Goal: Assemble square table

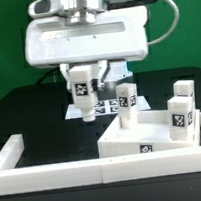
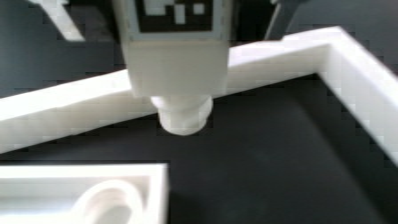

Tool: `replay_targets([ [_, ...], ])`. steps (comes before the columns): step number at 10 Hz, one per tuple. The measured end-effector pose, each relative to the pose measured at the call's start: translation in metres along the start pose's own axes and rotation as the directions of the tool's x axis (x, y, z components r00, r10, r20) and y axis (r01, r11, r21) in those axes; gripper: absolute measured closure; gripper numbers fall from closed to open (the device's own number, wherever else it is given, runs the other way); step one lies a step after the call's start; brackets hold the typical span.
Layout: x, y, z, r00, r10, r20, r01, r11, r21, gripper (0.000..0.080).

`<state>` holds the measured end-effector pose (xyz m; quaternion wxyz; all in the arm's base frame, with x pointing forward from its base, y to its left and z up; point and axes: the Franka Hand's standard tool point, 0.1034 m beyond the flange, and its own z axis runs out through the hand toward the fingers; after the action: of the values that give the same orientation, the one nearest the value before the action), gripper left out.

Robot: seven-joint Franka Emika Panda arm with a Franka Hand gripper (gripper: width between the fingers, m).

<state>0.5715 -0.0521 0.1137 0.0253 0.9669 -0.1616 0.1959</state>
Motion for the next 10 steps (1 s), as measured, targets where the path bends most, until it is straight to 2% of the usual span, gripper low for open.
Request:
replay_targets([
  [3, -0.004, -0.018, 0.009, 1.000, 0.011, 0.002, -0.011, 1.000, 0.007, 0.0509],
  [4, -0.002, -0.021, 0.012, 0.999, 0.023, -0.038, -0.022, 1.000, 0.007, 0.0509],
  [9, -0.005, -0.022, 0.014, 0.999, 0.019, -0.031, -0.019, 1.000, 0.006, 0.0509],
  [10, -0.012, -0.024, 0.016, 0.999, 0.022, -0.036, -0.022, 1.000, 0.004, 0.0509],
])
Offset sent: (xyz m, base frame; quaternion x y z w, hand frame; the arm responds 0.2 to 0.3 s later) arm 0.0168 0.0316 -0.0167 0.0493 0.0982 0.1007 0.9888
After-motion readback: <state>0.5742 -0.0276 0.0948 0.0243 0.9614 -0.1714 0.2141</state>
